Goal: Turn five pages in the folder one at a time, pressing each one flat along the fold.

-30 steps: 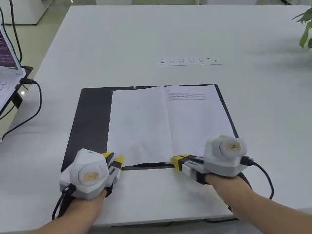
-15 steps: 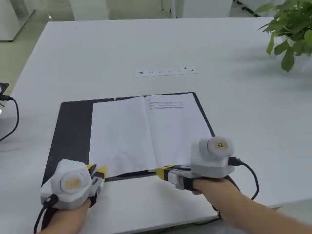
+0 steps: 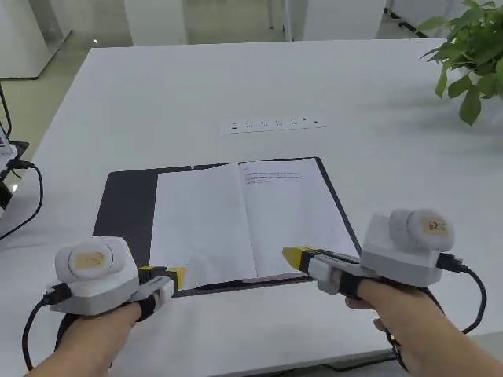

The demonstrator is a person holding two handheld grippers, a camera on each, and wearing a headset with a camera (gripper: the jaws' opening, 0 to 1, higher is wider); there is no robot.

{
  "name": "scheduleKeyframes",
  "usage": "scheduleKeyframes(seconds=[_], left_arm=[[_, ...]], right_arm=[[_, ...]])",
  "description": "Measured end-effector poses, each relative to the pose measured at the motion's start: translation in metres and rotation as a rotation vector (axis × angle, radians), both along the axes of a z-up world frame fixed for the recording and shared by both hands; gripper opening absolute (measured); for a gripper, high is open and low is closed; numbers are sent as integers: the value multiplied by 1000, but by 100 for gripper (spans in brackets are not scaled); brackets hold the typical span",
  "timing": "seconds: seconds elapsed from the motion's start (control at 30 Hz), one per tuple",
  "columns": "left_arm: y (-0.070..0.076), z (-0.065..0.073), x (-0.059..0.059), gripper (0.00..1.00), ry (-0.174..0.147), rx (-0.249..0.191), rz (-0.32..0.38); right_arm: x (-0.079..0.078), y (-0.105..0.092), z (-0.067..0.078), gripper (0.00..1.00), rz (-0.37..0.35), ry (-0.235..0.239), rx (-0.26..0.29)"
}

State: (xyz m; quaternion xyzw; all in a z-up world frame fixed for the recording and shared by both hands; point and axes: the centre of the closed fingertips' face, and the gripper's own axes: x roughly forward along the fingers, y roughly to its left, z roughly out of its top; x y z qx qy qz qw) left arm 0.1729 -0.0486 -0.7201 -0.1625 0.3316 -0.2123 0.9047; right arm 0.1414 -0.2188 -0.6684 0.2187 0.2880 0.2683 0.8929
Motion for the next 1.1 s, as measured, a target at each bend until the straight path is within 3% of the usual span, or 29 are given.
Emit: scheduleKeyframes(seconds=[0.07, 0.17, 0.3, 0.33, 0.4, 0.5, 0.53, 0.63, 0.73, 0.83, 0.97, 1.1], left_arm=[[-1, 19, -5, 24, -14, -38, 29], [-2, 38, -12, 30, -40, -23, 19], [4, 57, -24, 35, -76, 39, 22], [8, 59, -25, 36, -92, 68, 21], [12, 63, -30, 39, -85, 76, 38], [16, 69, -36, 47, -94, 98, 60], [19, 71, -38, 50, -108, 128, 60], [21, 77, -41, 57, -159, 195, 42], [21, 79, -44, 63, -173, 230, 26], [22, 84, -44, 71, -207, 259, 24], [24, 87, -45, 81, -219, 276, 30], [26, 84, -44, 98, -227, 306, 21]], right_arm=[[-1, -14, 7, 5, -20, -17, -16], [-2, -37, 14, 15, -53, -43, -70], [-7, -61, 16, 23, -80, -53, -140], [-7, -65, 17, 25, -84, -61, -148], [-11, -77, 14, 30, -105, -39, -174], [-11, -94, 14, 43, -140, -63, -192], [-12, -99, 12, 48, -151, -56, -202], [-16, -104, 12, 54, -155, -64, -230], [-16, -107, 13, 60, -165, -76, -242], [-12, -112, 19, 72, -189, -132, -276], [-10, -116, 18, 86, -195, -140, -283], [-9, -117, 21, 100, -212, -160, -283]])
